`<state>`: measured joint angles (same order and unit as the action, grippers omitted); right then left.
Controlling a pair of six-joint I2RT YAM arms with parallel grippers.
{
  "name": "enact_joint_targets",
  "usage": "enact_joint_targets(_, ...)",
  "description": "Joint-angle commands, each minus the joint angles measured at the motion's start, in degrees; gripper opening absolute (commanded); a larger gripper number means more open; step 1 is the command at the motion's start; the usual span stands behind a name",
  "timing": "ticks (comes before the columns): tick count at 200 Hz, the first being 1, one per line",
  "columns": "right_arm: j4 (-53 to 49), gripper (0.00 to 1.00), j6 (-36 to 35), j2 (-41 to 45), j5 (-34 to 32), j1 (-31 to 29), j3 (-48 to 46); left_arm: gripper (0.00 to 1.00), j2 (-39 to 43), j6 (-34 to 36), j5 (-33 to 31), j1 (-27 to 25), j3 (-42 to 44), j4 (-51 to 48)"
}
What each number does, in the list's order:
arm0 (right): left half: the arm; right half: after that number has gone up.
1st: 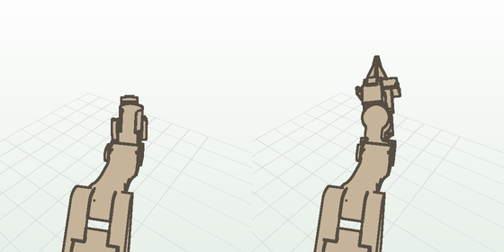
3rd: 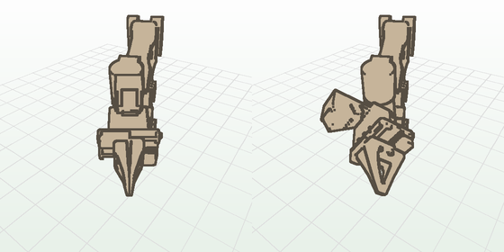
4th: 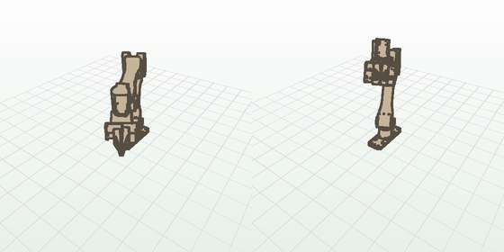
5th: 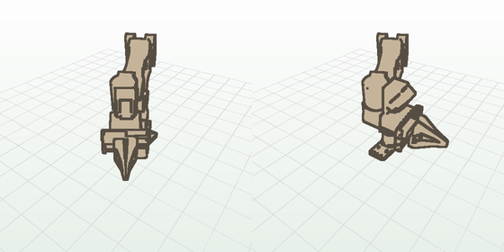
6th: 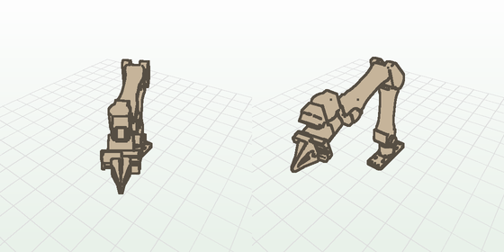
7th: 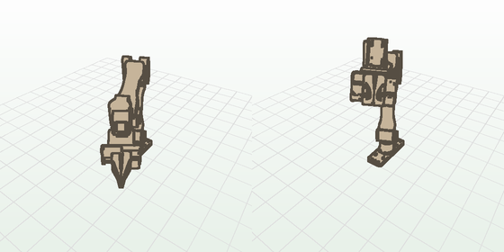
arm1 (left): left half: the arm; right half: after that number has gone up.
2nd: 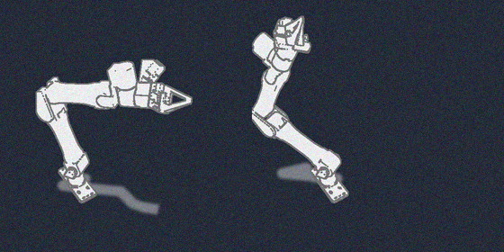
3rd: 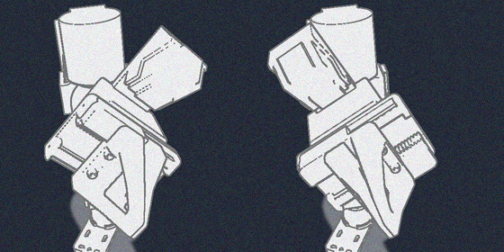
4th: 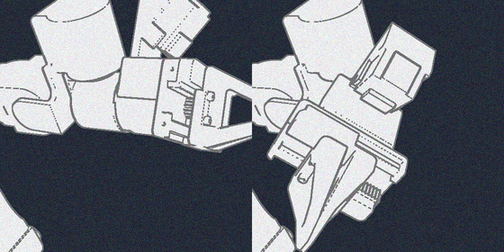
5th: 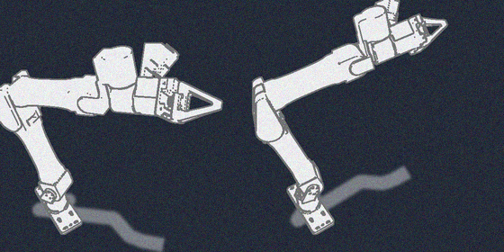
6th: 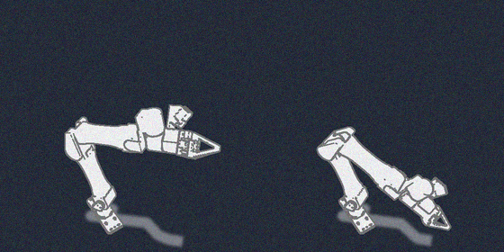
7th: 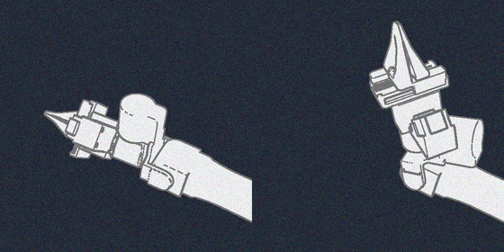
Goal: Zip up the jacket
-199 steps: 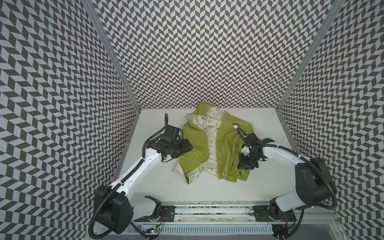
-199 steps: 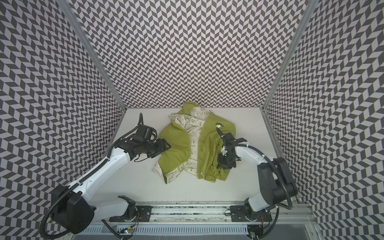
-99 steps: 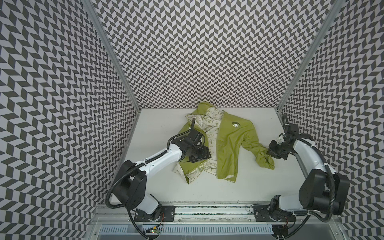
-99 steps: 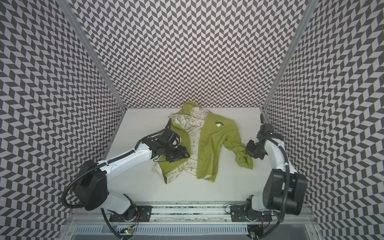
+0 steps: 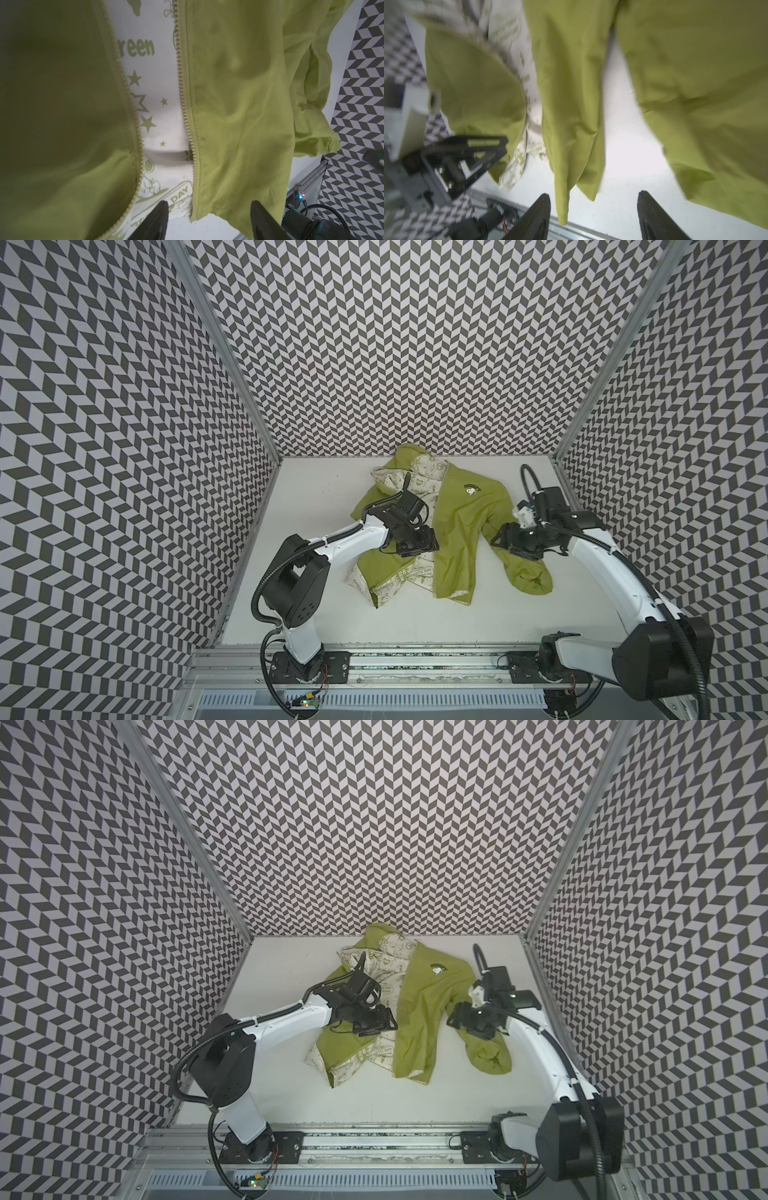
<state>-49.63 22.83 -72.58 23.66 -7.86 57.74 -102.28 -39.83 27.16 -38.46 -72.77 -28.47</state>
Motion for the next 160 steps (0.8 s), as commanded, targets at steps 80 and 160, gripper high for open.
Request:
enact_joint_targets(80,9.07,0.62,8.27,-7.32,4.87,-14.71,-8.0,0.55,-13.75,1.94,3.33,-1.03,-9.2,1.83)
enact_joint_targets(160,4.99,0.02,3.81,-8.92,-0.38,-11.88,-8.27,0.12,-13.08,1.92,2.79,-0.92,-12.35,0.22)
